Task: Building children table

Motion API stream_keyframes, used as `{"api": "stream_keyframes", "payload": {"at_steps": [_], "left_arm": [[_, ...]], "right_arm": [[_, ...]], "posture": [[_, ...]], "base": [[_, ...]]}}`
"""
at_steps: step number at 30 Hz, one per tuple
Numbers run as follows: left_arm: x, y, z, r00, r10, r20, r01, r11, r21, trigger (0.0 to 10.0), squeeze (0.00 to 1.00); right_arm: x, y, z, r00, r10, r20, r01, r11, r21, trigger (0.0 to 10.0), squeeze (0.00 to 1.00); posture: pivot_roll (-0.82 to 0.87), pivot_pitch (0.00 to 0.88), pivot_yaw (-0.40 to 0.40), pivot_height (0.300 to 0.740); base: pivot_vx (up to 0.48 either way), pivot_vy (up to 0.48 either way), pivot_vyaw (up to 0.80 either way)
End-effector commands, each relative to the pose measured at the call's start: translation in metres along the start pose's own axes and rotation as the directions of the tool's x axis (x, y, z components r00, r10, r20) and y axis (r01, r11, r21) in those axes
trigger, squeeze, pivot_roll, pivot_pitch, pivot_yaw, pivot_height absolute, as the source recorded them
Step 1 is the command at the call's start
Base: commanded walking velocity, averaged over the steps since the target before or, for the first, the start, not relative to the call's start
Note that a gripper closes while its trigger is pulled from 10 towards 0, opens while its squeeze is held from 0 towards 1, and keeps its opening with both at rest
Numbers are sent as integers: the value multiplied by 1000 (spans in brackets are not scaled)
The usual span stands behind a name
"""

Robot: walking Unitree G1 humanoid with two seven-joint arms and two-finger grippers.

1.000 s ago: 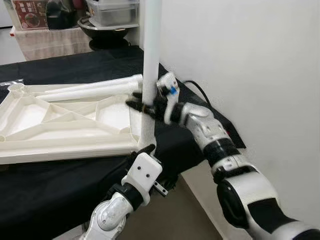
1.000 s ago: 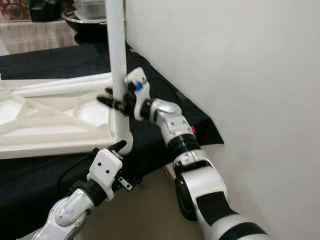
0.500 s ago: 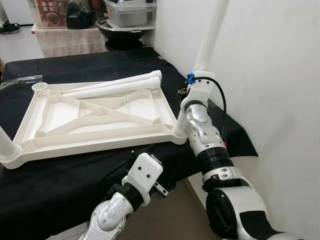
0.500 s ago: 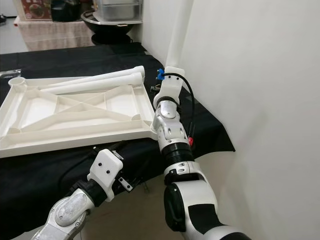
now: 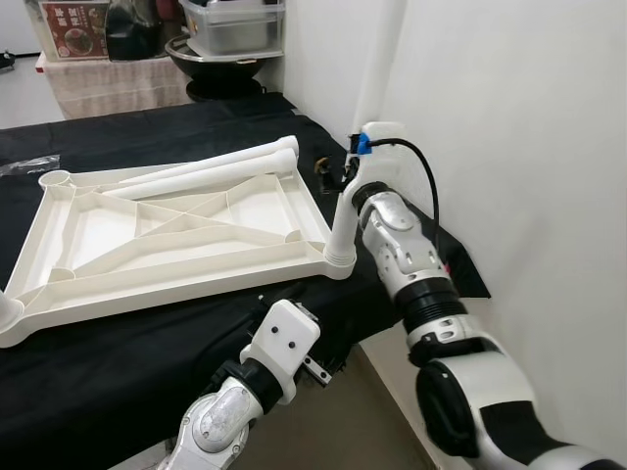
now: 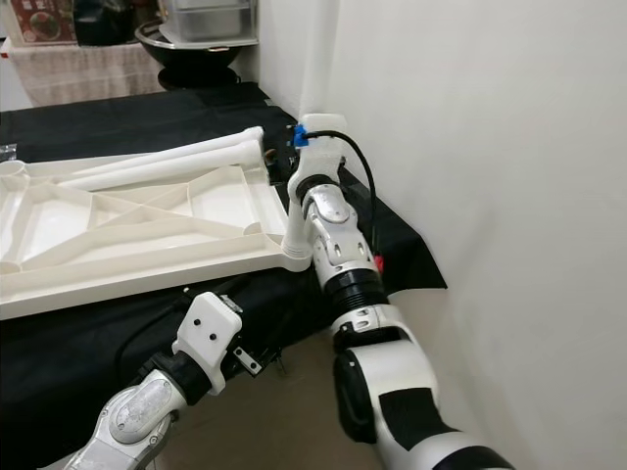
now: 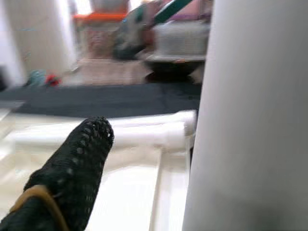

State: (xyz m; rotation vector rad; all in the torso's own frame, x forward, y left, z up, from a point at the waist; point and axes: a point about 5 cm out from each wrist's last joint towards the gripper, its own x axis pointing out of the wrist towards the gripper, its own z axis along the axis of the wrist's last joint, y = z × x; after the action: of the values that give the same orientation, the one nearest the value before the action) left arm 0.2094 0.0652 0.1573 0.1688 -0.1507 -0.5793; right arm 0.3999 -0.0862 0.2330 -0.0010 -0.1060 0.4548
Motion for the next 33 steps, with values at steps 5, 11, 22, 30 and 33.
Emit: {"api": "stream_keyframes", "payload": {"at_steps": [5, 11, 22, 30, 33], "left_arm": [[1, -2, -3, 1000, -8, -7, 8, 1000, 3, 10000, 0], [2, -2, -2, 1000, -12, -5, 12, 1000, 4, 10000, 0], [0, -4, -3, 1000, -19, -6, 19, 1000, 15, 10000, 0], [0, -5, -5, 999, -31, -7, 31, 999, 20, 10000, 0], [0, -5, -6, 999, -33, -7, 33, 999, 21, 10000, 0]], "right_arm": [[-25, 18, -10, 796, 602, -57, -599, 798, 65, 10000, 0], [-37, 19, -10, 663, 749, 10, -743, 657, 127, 10000, 0], [-25, 47, 0, 511, 852, 118, -854, 487, 184, 0, 0], [-24, 49, -15, 577, 814, 69, -809, 557, 187, 0, 0], [-21, 48, -16, 646, 761, 54, -756, 628, 184, 0, 0]], "posture": [[31, 0, -88, 740], [37, 0, -95, 740], [61, 0, -106, 740], [54, 0, -97, 740], [52, 0, -96, 740]], "base": [[0, 0, 0], [0, 0, 0], [0, 0, 0], [0, 0, 0], [0, 0, 0]]}}
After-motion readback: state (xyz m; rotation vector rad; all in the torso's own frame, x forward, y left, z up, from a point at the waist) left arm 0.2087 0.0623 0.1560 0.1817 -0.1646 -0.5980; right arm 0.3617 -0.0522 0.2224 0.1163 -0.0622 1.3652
